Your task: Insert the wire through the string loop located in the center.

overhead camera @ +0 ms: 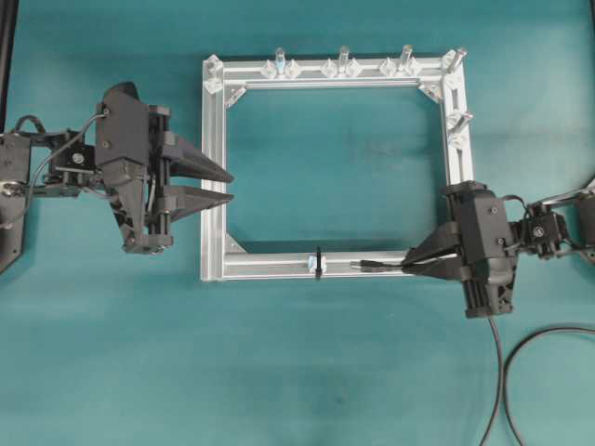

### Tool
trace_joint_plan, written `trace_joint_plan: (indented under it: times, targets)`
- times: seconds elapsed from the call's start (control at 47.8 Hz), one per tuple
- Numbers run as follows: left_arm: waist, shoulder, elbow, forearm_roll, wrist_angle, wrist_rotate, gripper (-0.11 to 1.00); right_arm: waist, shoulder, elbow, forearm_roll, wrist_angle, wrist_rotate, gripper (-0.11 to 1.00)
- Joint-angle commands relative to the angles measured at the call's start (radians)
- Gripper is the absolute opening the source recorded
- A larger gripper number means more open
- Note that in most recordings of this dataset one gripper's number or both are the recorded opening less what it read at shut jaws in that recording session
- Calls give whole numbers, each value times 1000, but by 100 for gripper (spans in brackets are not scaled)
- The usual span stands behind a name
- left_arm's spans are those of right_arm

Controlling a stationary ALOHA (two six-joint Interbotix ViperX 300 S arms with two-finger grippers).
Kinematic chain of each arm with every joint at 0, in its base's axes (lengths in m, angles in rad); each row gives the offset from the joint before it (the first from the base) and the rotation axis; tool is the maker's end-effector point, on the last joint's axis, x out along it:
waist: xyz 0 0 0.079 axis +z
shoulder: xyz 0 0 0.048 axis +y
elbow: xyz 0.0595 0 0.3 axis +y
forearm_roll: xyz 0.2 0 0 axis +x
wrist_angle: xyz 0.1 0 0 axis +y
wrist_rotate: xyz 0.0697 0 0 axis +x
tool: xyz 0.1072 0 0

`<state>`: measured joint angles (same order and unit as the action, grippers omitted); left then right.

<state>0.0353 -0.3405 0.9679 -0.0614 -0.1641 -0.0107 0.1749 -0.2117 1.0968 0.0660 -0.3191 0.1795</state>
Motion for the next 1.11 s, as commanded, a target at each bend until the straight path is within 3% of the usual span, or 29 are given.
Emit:
trace_joint_plan:
  times: [0.0,0.502,1.087]
  targets:
    - [-5,-9,-9,0,-5,-5,34,-3,9,-34,3,-3,-3,6]
    - [-11,-12,-12,2,-5,-5,34,-23,178,-184,0,11,-5,6]
    - [-34,-6,-9,2,-3,-6,34,-67,238,-282,-3,31,-5,6]
